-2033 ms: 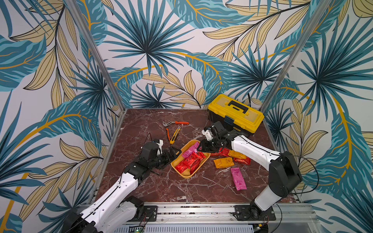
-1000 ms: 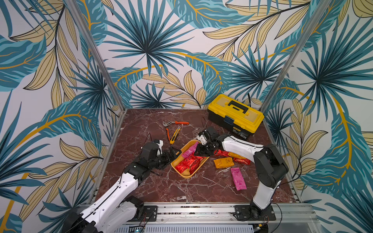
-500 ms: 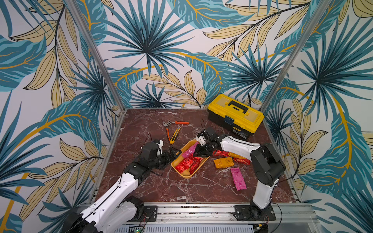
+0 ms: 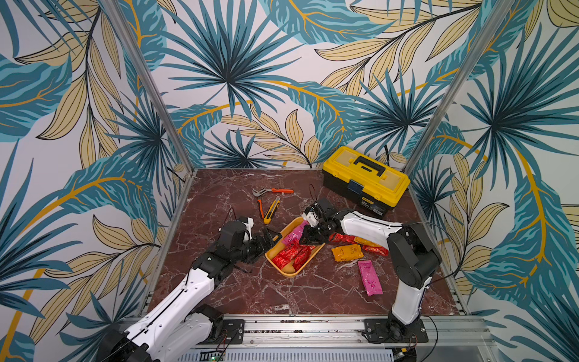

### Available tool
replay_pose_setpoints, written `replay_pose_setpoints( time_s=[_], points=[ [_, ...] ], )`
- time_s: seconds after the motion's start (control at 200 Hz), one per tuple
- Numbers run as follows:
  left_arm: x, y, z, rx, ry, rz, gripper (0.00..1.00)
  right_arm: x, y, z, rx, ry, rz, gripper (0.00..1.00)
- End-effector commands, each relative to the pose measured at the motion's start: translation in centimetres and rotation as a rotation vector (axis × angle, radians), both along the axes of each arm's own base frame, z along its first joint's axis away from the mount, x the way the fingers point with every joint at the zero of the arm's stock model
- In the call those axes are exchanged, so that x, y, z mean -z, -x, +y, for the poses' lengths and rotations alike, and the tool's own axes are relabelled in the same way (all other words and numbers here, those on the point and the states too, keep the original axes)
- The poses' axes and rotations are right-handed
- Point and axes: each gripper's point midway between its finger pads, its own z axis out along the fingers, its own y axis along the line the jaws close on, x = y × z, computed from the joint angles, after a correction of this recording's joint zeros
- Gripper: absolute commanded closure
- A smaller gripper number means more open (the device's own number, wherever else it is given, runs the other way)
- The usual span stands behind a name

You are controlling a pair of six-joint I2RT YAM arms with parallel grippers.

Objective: Take the tea bags out of the storage box
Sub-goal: Pick up the tea bag from the storage box.

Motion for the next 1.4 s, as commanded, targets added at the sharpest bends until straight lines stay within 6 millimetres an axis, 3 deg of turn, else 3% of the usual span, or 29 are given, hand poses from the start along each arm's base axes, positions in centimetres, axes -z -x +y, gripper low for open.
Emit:
replay_pose_setpoints(
  time_s=[0.0,0.26,0.601,0.866,1.062,1.277,1.397],
  points=[
    [0.3,0.3,0.1,0.008,-0.001,0.0,0.0,-1.3,0.2,1.6,-0.014,-0.092,0.008,0.83],
    [0.5,0.6,0.4,0.005,-0.011,0.013,0.0,-4.1,0.2,3.0,-0.021,-0.207,0.005,1.0],
    [0.2,0.5,0.4,0.002,-0.01,0.009,0.0,-6.5,0.2,2.6,-0.016,-0.218,-0.039,1.0],
    [-0.5,0.2,0.3,0.0,-0.012,-0.005,0.0,-10.2,-0.3,1.1,-0.004,-0.201,-0.124,1.0],
    [-1.0,-0.1,0.4,-0.001,-0.019,-0.016,0.0,-13.0,-1.2,-2.4,0.059,-0.194,-0.182,1.0],
    [-2.2,-1.1,-0.3,0.023,-0.025,-0.034,0.0,-14.3,-2.2,-8.8,0.187,-0.17,-0.211,1.0],
    [-2.7,-2.0,-2.0,0.091,-0.059,-0.015,0.0,-14.4,-2.5,-12.7,0.278,-0.151,-0.224,1.0]
  ],
)
